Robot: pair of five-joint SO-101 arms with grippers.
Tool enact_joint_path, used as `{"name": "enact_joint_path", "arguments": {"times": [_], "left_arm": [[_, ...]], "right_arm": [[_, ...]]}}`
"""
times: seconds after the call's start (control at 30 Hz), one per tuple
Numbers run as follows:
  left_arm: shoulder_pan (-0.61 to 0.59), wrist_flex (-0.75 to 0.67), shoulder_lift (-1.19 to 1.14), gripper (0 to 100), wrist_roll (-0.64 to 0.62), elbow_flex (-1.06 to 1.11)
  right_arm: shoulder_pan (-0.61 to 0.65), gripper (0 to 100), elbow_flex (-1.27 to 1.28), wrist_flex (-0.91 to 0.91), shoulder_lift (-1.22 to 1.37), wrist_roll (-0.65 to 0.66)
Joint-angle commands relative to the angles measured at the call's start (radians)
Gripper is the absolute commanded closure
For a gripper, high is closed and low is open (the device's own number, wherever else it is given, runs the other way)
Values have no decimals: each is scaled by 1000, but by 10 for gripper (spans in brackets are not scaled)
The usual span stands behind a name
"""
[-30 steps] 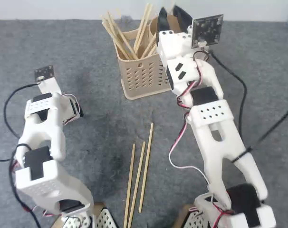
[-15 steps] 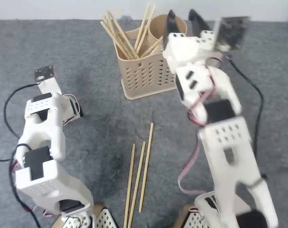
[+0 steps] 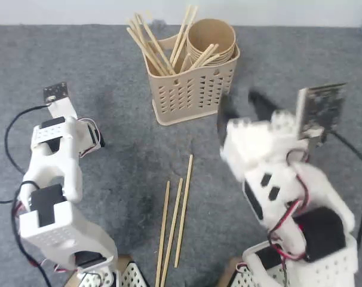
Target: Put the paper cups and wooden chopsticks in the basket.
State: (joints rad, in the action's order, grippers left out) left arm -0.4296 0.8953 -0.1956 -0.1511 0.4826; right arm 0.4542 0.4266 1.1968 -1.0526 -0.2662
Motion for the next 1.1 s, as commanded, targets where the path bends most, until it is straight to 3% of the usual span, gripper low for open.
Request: {"name": "enact_joint_path", "arguments": {"times": [0.0,0.17,0.33,0.47,0.63,0.73,0.9,1.07], "left_arm": [[2,-11,49,794,12,-4],[2,-14,48,794,12,-4],[2,-15,48,794,12,-4],[2,-17,49,794,14,5],[0,41,52,795,123,12],[-6,26,95,794,141,45],[23,-28,269,793,141,186],[66,66,508,793,140,302]], "right_arm": [[-33,808,132,65,-19,-12],[-65,808,404,48,-16,-6],[-96,808,666,-140,-27,-6],[-156,808,882,-433,-27,-12],[-274,808,1155,-1029,-27,-12],[-282,808,1252,-1257,-21,-9],[-288,808,1237,-1211,-27,-8],[-285,808,1237,-1204,-27,-6]]}}
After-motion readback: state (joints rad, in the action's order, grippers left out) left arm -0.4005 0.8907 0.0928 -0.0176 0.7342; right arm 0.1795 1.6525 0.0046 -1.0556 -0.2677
